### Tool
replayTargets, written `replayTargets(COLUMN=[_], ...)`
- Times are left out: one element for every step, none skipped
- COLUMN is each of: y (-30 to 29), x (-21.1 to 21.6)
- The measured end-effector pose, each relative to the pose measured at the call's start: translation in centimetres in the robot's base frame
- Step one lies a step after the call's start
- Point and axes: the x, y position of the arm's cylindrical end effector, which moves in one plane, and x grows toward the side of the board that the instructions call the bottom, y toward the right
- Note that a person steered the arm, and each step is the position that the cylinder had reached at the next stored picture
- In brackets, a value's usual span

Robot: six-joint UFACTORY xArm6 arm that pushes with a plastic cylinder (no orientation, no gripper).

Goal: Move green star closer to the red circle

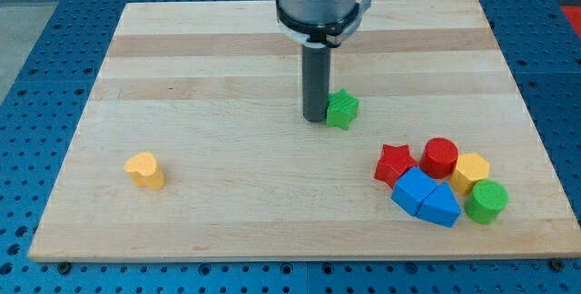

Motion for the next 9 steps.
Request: replayTargets(y=[2.4, 4.7, 6.8, 8.8, 9.0, 7.5, 9.7, 12.3, 12.5], x=[0.0, -0.1, -0.1, -0.1, -0.2, -3.1, -4.4, -5.1, -5.1])
